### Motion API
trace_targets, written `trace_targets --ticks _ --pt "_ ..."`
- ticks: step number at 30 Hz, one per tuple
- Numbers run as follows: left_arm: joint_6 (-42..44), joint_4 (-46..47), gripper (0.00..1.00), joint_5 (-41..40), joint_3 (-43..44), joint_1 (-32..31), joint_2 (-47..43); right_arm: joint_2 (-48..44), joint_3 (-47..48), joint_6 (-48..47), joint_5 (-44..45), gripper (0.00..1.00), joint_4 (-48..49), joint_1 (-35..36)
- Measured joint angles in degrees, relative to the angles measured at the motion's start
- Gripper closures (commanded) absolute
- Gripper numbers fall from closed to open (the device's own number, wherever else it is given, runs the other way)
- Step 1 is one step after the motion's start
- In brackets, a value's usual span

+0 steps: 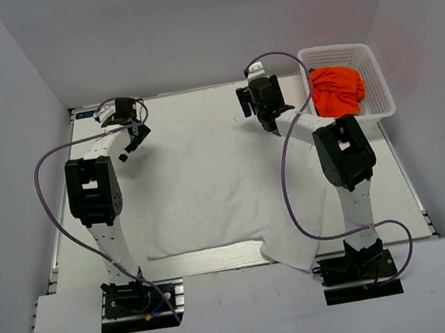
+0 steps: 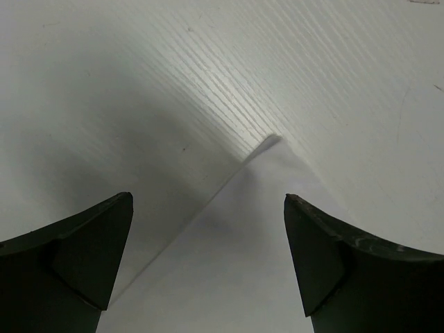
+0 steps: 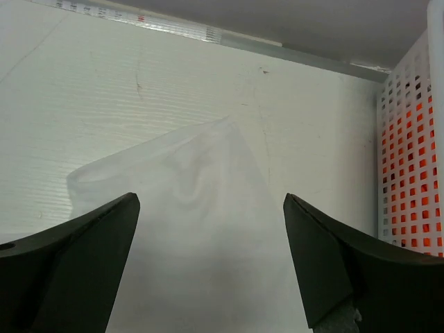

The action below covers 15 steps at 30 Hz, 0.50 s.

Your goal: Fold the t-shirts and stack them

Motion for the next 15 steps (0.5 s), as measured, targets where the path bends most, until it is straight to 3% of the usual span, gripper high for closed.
trace_targets --ticks 4,8,15 --pt "0.0 -2.1 0.00 0.3 0.8 0.0 -0.1 -0.7 0.6 1.4 0.0 0.10 -2.4 0.2" --pt "0.9 -0.6 0.00 2.5 -3.7 -0.2 -3.7 -5.0 -1.8 7.6 -1.4 0.10 -7.5 0.3" --pt "4.7 9.2 0.00 16.2 -16.9 -1.0 -9.9 -15.8 -10.8 19.0 -5.8 0.10 -16.1 0.3"
